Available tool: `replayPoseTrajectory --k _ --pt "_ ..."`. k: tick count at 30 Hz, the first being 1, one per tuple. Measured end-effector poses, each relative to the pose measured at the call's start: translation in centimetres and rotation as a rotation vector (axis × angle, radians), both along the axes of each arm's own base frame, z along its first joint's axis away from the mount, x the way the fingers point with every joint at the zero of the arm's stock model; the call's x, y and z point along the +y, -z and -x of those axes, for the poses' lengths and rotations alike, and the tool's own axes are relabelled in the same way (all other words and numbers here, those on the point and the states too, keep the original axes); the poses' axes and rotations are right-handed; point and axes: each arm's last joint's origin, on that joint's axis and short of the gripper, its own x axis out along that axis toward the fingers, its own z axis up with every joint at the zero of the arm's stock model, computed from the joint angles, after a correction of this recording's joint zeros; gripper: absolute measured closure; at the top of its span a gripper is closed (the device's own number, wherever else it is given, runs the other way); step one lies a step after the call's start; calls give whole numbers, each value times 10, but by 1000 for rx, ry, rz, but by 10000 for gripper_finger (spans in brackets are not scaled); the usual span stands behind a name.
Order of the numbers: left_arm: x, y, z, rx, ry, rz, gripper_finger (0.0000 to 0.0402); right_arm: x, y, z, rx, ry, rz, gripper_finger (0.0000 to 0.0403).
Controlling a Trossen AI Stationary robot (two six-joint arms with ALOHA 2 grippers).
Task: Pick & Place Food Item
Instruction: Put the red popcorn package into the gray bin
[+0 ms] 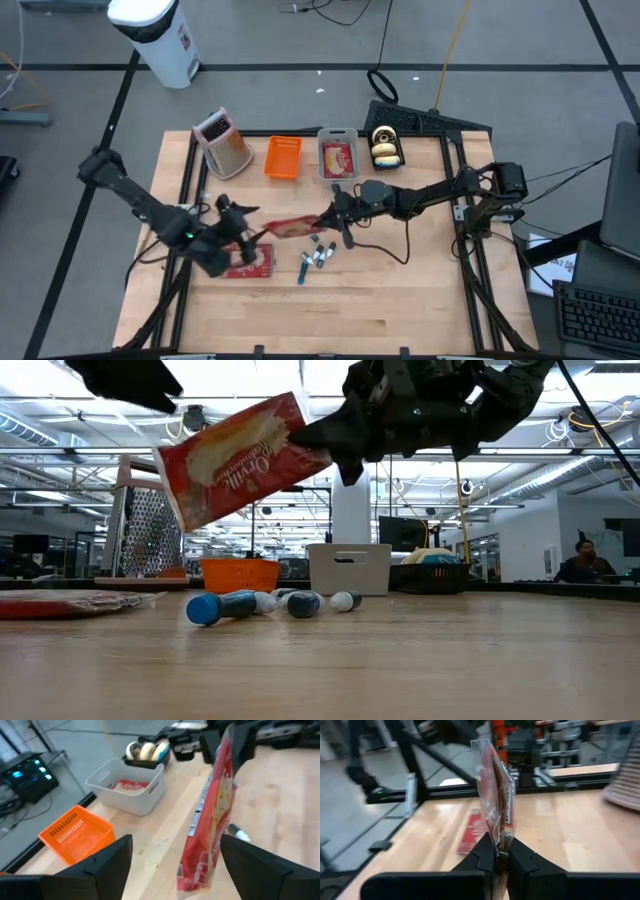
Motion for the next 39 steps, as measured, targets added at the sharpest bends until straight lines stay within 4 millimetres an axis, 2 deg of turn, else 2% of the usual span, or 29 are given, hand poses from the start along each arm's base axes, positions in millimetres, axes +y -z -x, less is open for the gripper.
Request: replayPoseTrajectory --k 5,9,12,17,21,24,34,39 --pt "-4 -15 20 -71 63 30 83 -1 0 0 3 0 -1 393" --pt "-9 -15 24 -75 106 72 80 -1 0 0 3 -1 -1 393" --pt "-15 -6 21 -90 164 133 80 -1 0 0 0 -1 -1 393" --pt "-19 21 8 -171 312 189 80 -2 -1 0 -9 3 0 393" --pt "-7 38 2 -241 398 224 80 -4 -1 0 -9 9 -1 393" --pt "9 45 5 -283 426 255 80 -6 -1 0 -9 15 0 393" --pt "48 63 47 -485 536 305 80 -10 0 1 -5 -15 27 392" --pt "57 74 63 -546 573 314 80 -29 -6 8 46 -66 -53 392"
